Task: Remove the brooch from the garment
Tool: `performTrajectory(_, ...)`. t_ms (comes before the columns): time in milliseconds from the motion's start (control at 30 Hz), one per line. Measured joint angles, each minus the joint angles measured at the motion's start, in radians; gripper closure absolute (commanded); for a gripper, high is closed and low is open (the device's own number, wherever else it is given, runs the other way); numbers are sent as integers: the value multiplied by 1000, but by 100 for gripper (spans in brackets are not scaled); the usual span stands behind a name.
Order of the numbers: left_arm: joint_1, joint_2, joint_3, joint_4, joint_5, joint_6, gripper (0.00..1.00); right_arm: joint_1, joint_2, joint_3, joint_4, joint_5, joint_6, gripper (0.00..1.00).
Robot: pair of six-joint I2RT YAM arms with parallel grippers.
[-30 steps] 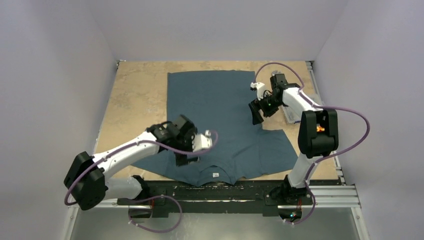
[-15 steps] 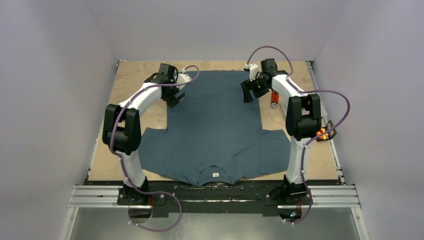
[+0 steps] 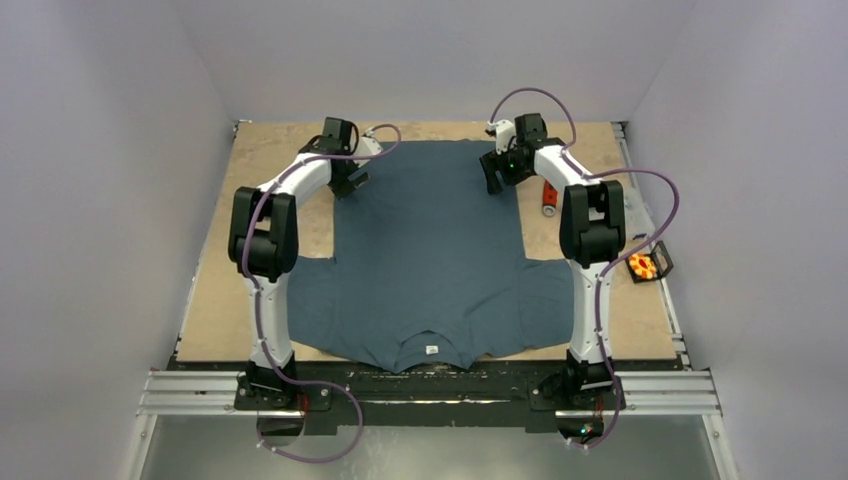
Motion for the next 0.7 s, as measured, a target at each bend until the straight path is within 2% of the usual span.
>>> performTrajectory(267, -1, 71, 40, -1, 11, 53, 0, 2, 34, 51, 0, 21, 4, 21)
performTrajectory(700, 31, 223, 278, -11, 7, 100, 0, 2, 96, 147, 0, 29, 10, 19)
